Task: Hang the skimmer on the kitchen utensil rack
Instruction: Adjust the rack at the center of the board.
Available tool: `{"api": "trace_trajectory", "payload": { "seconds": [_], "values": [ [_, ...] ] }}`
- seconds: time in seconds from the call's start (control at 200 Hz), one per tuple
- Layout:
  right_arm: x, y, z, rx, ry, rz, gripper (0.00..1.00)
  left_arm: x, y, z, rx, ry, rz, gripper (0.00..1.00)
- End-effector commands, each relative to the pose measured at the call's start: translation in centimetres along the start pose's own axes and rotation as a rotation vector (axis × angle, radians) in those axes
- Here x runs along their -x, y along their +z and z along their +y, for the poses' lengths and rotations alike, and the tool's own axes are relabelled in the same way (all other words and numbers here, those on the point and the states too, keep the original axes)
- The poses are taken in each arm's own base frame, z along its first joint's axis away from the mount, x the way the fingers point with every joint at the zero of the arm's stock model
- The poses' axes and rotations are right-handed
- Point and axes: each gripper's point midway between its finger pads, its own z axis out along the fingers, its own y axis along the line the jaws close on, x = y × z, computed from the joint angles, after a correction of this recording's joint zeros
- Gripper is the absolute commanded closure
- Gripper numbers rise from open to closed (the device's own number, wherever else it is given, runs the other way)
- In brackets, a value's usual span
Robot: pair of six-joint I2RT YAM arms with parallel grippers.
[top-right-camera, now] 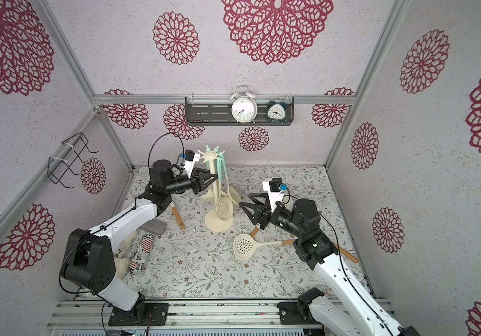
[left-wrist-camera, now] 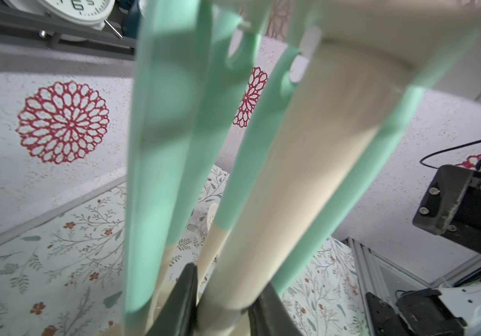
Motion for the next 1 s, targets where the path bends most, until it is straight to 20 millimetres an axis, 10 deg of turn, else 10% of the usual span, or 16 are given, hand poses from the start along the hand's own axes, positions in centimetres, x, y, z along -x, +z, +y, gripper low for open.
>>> {"api": "trace_trajectory", "payload": {
  "seconds": [0.0,0.36,0.61,0.996],
  "values": [
    [1.2,-0.6,0.5,0.001,-0.032,-0.033,0.44,-1.0,0.3,-1.2,0.001,-0.029,0.018,0.76],
    [0.3,-0.5,-0.1,-0.025,-0.017,-0.006,0.45,-0.8,0.0,-0.5,0.259,0.077,-0.062,0.83],
    [-0.2,-0.5,-0.3,-0.031,-0.004,0.004,0.45,0.6,-0.4,-1.3,0.341,0.130,-0.119,0.39],
    [-1.7,0.0,-2.0,-0.099,0.001,0.045,0.44,-0.7,-3.4,-4.3,0.297,0.105,-0.103,0.33]
  ]
}}
